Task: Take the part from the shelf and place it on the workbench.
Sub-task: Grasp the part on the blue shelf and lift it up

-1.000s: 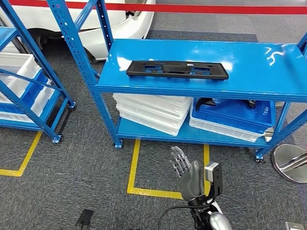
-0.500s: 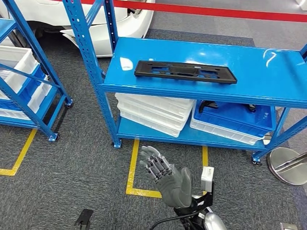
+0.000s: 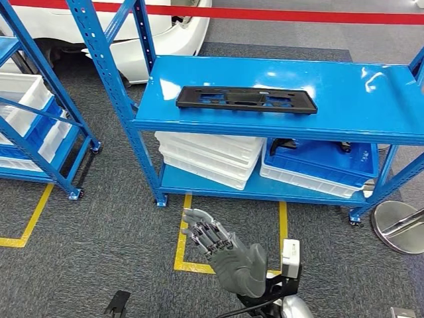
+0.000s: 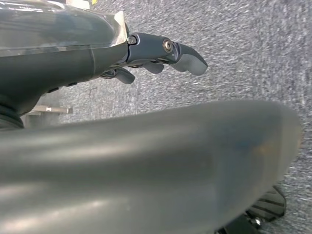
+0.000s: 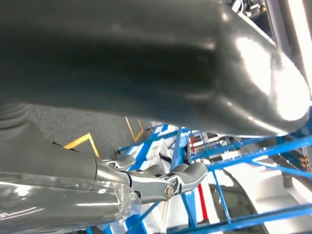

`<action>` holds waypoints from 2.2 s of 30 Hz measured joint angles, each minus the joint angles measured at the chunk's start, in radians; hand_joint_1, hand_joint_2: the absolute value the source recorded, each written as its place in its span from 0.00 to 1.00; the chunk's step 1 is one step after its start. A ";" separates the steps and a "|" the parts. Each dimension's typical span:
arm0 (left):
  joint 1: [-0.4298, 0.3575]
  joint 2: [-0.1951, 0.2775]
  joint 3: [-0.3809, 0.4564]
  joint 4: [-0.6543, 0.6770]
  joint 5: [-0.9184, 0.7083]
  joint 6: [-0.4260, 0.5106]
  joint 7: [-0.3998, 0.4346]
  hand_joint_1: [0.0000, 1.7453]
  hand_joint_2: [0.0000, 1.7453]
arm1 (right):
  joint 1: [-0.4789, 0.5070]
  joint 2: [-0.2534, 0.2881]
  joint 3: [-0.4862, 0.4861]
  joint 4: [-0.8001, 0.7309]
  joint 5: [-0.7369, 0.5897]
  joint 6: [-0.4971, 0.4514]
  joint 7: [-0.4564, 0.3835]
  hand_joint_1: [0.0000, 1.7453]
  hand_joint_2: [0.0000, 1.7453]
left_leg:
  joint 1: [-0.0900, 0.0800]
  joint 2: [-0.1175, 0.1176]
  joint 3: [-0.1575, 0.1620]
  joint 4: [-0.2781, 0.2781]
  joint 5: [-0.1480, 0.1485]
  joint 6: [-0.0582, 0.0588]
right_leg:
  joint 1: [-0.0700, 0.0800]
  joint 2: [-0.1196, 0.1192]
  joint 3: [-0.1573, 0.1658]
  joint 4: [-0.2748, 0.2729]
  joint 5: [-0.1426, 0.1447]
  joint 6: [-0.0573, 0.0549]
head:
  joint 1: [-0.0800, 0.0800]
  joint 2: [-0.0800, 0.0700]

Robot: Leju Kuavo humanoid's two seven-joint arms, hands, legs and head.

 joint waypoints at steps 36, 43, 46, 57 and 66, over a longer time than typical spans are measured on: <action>0.001 -0.006 0.015 0.006 -0.013 0.004 0.016 0.00 0.00 | -0.014 -0.020 0.039 -0.006 -0.028 0.072 0.000 0.00 0.00 | 0.002 0.004 0.040 -0.152 0.157 -0.004 | 0.005 0.006 0.085 0.002 -0.076 0.011 | -0.006 0.000; 0.001 -0.005 0.016 0.009 -0.013 0.004 0.016 0.00 0.00 | -0.019 -0.020 0.040 -0.008 -0.029 0.074 0.000 0.00 0.00 | 0.004 -0.002 0.109 -0.226 0.112 0.046 | 0.004 0.005 0.052 0.099 -0.108 0.047 | -0.001 0.000; 0.001 -0.005 0.016 0.009 -0.013 0.004 0.016 0.00 0.00 | -0.018 -0.021 0.040 -0.008 -0.029 0.075 0.000 0.00 0.00 | 0.004 -0.003 0.143 -0.230 0.084 0.048 | 0.001 0.004 -0.087 0.284 -0.159 0.057 | 0.002 0.000; -0.003 -0.010 0.017 0.013 -0.014 0.003 0.010 0.00 0.00 | -0.018 -0.031 0.044 -0.004 -0.031 0.078 -0.001 0.00 0.00 | -0.001 -0.010 0.254 -0.216 0.029 0.013 | 0.016 0.009 -0.070 0.034 0.025 -0.006 | -0.003 0.000; 0.006 -0.009 0.019 0.014 -0.014 0.003 0.008 0.00 0.00 | -0.016 -0.031 0.049 0.003 -0.031 0.080 -0.001 0.00 0.00 | -0.002 -0.003 0.039 -0.133 0.047 0.005 | 0.010 0.015 0.119 -0.003 -0.090 -0.008 | -0.007 0.000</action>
